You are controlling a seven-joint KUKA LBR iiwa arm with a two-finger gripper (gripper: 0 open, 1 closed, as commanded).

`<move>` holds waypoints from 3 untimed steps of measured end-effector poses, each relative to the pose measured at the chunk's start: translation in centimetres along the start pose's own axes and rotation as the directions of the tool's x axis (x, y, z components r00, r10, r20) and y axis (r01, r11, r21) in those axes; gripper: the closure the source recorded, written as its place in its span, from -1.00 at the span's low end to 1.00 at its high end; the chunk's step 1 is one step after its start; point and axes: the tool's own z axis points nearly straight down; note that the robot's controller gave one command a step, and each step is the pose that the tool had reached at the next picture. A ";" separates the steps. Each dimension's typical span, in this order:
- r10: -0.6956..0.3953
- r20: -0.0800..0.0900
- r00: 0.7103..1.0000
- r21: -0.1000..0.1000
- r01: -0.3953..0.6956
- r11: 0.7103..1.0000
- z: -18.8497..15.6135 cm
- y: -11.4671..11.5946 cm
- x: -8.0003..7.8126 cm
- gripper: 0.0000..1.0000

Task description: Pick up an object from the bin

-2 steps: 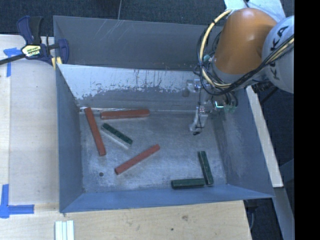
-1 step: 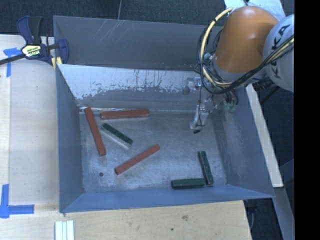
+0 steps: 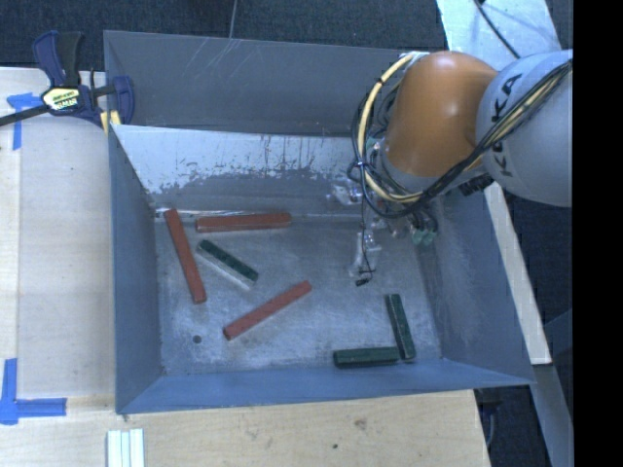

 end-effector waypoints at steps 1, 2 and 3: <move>-0.260 -0.004 0.966 -0.002 0.260 0.966 2.0 3.1 1.2 -1.00; -0.220 -0.005 0.976 -0.003 0.219 0.976 0.7 8.6 1.9 -1.00; -0.337 0.003 0.941 0.000 0.337 0.941 6.8 10.6 2.5 -1.00</move>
Offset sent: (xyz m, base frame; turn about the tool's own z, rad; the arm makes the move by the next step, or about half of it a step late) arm -0.0302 0.0808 -0.0078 -0.2200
